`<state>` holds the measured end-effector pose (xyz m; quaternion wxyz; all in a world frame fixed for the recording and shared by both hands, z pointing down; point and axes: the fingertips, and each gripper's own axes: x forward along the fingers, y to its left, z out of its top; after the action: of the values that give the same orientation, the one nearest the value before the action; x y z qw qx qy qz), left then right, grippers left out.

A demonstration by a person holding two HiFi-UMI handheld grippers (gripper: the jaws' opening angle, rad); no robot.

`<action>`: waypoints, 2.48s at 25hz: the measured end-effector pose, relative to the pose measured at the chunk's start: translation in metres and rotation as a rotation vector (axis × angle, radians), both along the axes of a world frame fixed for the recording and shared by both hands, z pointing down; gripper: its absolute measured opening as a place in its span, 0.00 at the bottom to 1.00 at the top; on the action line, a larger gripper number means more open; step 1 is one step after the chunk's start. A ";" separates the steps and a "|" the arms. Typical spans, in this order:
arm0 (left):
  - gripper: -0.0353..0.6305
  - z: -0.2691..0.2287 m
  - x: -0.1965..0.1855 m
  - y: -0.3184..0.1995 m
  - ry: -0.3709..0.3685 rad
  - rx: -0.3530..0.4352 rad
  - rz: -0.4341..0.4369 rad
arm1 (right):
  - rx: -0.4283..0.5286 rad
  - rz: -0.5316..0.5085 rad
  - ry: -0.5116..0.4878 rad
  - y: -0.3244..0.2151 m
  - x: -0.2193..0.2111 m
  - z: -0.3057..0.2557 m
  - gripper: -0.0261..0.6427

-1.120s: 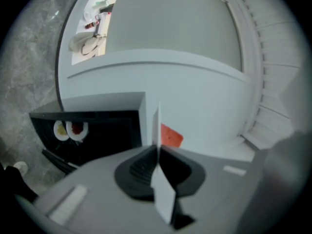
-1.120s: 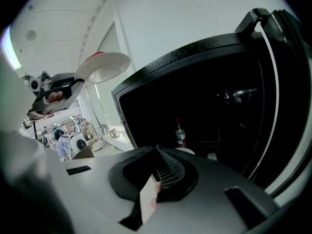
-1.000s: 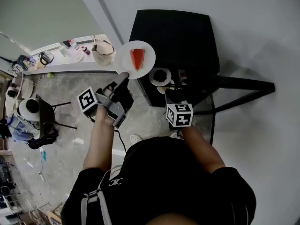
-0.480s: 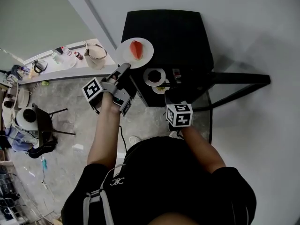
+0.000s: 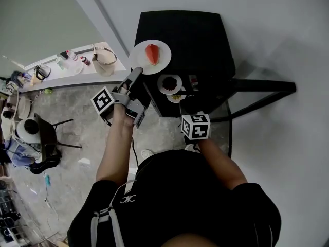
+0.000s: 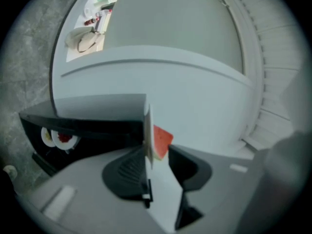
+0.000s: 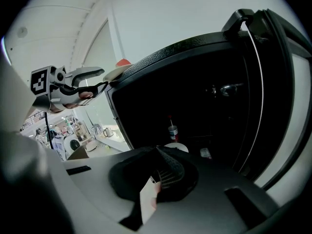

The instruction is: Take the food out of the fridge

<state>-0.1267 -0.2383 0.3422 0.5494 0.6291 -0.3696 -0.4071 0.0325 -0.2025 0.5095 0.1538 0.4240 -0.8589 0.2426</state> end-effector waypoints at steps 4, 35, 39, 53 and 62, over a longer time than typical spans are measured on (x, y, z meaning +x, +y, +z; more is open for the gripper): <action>0.27 -0.017 -0.003 0.023 -0.122 0.084 0.015 | 0.002 0.003 -0.005 0.001 -0.004 -0.006 0.03; 0.05 0.082 0.055 0.070 -1.373 0.192 0.067 | 0.189 -0.061 -0.028 0.026 -0.039 -0.073 0.03; 0.05 0.086 0.054 0.073 -1.339 0.168 0.055 | 0.159 -0.056 -0.037 0.027 -0.036 -0.065 0.03; 0.05 0.098 0.027 0.094 -1.269 0.102 0.079 | -0.300 0.141 -0.493 -0.013 -0.046 0.036 0.04; 0.05 0.107 -0.013 0.105 -1.297 0.028 0.102 | -0.602 0.453 -0.650 -0.055 -0.056 0.171 0.18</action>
<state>-0.1400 -0.1329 0.4492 0.2253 0.7711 -0.5904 0.0771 -0.0233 -0.2578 0.6808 -0.0629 0.4392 -0.6407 0.6266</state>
